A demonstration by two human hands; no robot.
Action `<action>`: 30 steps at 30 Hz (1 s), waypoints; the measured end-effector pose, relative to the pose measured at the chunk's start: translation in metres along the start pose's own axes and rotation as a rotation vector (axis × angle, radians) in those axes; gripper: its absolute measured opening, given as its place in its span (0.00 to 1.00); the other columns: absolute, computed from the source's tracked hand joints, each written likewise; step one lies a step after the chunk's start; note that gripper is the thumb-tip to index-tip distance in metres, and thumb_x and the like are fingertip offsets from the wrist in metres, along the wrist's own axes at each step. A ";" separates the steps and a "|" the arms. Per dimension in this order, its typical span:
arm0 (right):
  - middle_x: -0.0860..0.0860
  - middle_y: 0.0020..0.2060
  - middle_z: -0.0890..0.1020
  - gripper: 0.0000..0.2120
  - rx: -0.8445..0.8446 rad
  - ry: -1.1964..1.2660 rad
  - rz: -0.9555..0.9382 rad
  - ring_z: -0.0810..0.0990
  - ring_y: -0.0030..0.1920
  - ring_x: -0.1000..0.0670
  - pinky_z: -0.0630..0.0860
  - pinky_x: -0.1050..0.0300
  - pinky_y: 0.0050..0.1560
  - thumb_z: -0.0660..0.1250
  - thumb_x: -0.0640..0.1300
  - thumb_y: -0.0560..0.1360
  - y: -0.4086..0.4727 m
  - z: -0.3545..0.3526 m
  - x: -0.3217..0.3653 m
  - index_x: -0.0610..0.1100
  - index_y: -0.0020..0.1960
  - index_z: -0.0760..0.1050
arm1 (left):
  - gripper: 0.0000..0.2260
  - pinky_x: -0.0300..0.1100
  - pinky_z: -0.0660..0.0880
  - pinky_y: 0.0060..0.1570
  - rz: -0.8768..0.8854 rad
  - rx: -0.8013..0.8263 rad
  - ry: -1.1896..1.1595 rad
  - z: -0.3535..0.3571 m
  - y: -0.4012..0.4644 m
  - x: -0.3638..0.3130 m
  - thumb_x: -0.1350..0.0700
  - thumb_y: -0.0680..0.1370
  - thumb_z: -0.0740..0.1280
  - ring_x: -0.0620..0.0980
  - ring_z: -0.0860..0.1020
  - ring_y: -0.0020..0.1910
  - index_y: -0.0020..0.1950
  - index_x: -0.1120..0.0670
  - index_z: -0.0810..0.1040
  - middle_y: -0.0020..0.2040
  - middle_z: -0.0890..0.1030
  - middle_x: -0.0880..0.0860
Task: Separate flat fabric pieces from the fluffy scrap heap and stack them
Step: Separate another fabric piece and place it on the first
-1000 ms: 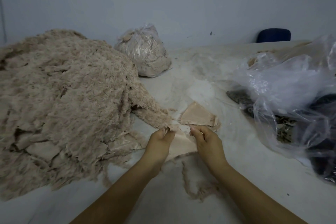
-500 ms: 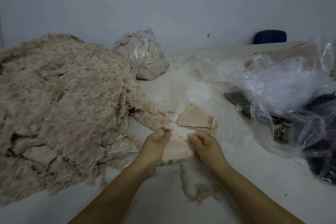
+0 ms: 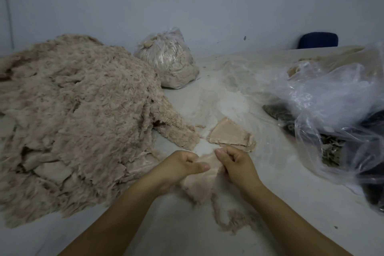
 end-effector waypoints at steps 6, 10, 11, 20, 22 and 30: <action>0.50 0.25 0.71 0.18 0.340 0.012 0.130 0.67 0.25 0.52 0.64 0.63 0.25 0.68 0.50 0.76 -0.015 -0.019 0.000 0.48 0.29 0.69 | 0.10 0.45 0.79 0.47 -0.032 -0.160 -0.297 -0.019 0.005 0.007 0.57 0.74 0.70 0.51 0.82 0.42 0.51 0.61 0.80 0.43 0.84 0.56; 0.52 0.33 0.79 0.25 0.323 -0.067 0.124 0.76 0.33 0.54 0.74 0.62 0.35 0.63 0.69 0.64 -0.013 -0.022 0.017 0.46 0.37 0.75 | 0.13 0.48 0.78 0.51 0.009 -0.083 -0.349 -0.012 0.010 0.008 0.64 0.73 0.70 0.52 0.82 0.48 0.56 0.59 0.78 0.48 0.84 0.57; 0.53 0.36 0.81 0.27 0.285 -0.010 0.127 0.78 0.36 0.55 0.75 0.63 0.38 0.63 0.69 0.63 -0.009 -0.019 0.019 0.44 0.41 0.76 | 0.14 0.45 0.78 0.50 0.028 -0.046 -0.296 -0.009 0.010 0.007 0.66 0.72 0.71 0.52 0.82 0.47 0.56 0.59 0.78 0.48 0.83 0.57; 0.41 0.34 0.73 0.08 0.190 0.396 0.285 0.71 0.34 0.45 0.71 0.57 0.32 0.72 0.42 0.72 0.007 0.006 0.004 0.44 0.39 0.74 | 0.16 0.41 0.80 0.44 -0.042 -0.091 -0.220 -0.016 0.018 0.008 0.62 0.68 0.75 0.52 0.83 0.45 0.54 0.58 0.79 0.50 0.84 0.59; 0.42 0.35 0.76 0.13 0.234 0.554 0.353 0.75 0.34 0.46 0.76 0.56 0.33 0.76 0.41 0.65 0.008 0.005 0.002 0.44 0.45 0.74 | 0.15 0.41 0.80 0.42 -0.076 -0.051 -0.223 -0.019 0.018 0.009 0.59 0.67 0.75 0.51 0.83 0.43 0.52 0.58 0.81 0.47 0.84 0.58; 0.44 0.31 0.79 0.10 0.059 0.312 0.151 0.75 0.25 0.55 0.74 0.66 0.29 0.71 0.35 0.72 0.024 -0.010 -0.002 0.50 0.41 0.85 | 0.11 0.42 0.77 0.37 0.053 -0.418 -0.338 -0.017 0.047 0.002 0.63 0.72 0.72 0.52 0.79 0.40 0.52 0.57 0.75 0.47 0.80 0.57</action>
Point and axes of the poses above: each hand's wrist, its own y-axis towards the middle knuckle, its own z-axis out of the palm, x = y × z, the point moved 1 cm from there along y, towards the middle knuckle
